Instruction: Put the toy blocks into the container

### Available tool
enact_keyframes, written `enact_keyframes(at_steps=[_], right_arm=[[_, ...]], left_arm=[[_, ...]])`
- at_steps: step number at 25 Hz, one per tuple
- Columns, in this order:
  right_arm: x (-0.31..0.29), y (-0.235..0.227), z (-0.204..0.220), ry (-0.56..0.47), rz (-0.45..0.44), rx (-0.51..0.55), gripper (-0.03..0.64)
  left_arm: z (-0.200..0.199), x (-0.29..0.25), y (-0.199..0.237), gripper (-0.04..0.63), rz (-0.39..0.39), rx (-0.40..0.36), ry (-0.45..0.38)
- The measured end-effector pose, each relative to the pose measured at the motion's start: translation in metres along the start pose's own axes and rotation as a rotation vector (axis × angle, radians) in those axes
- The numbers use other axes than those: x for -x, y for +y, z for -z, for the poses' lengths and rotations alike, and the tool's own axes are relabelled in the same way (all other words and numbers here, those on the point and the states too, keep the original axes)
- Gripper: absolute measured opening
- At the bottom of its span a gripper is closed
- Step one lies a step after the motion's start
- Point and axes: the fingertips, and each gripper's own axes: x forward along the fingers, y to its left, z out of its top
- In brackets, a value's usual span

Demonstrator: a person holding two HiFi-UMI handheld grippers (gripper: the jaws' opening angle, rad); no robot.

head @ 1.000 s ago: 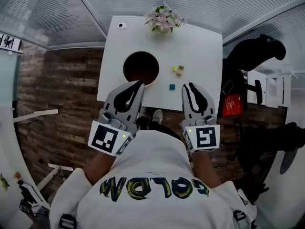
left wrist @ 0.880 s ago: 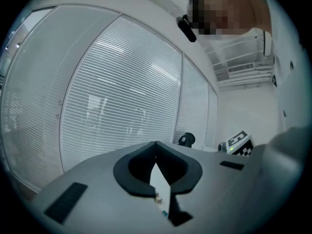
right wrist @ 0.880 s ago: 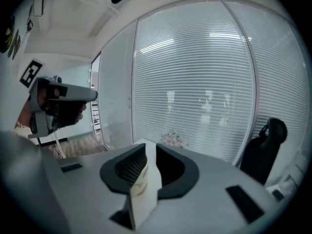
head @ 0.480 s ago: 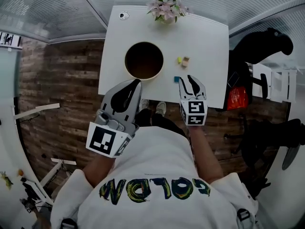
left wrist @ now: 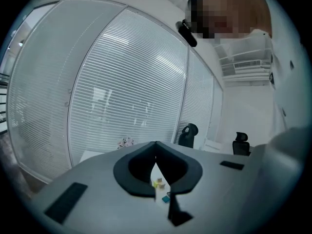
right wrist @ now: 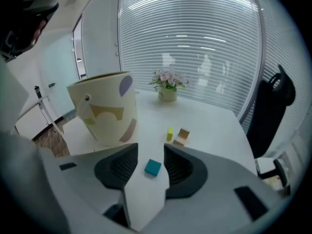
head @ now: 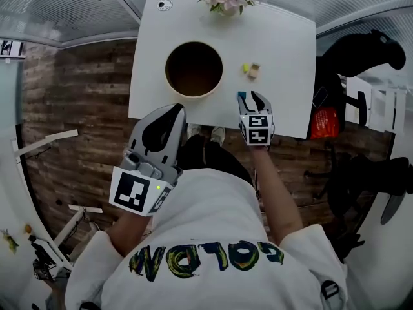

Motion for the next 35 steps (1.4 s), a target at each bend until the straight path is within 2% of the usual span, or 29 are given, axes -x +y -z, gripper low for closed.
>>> enact_keyframes(at_steps=[9,18,27,35], right_arm=[[-0.039,-0.002,0.041,0.094,-0.009,-0.032,0.177],[-0.062,0.0,0.064,0.144,-0.019,-0.088,0.184],[-0.059,-0.001,0.062,0.133,-0.024,-0.09,0.147],[-0.033,-0.018,0.026,0.058,-0.001,-0.07,0.148]], left_arm=[[0.021,0.002,0.005,0.012,-0.022,0.035,-0.005],[0.044,0.005,0.01,0.012,-0.033,0.078,0.029],[0.045,0.001,0.008,0.012,-0.023,0.085,0.036],[0.033,-0.01,0.005,0.012,-0.018,0.061,0.015]])
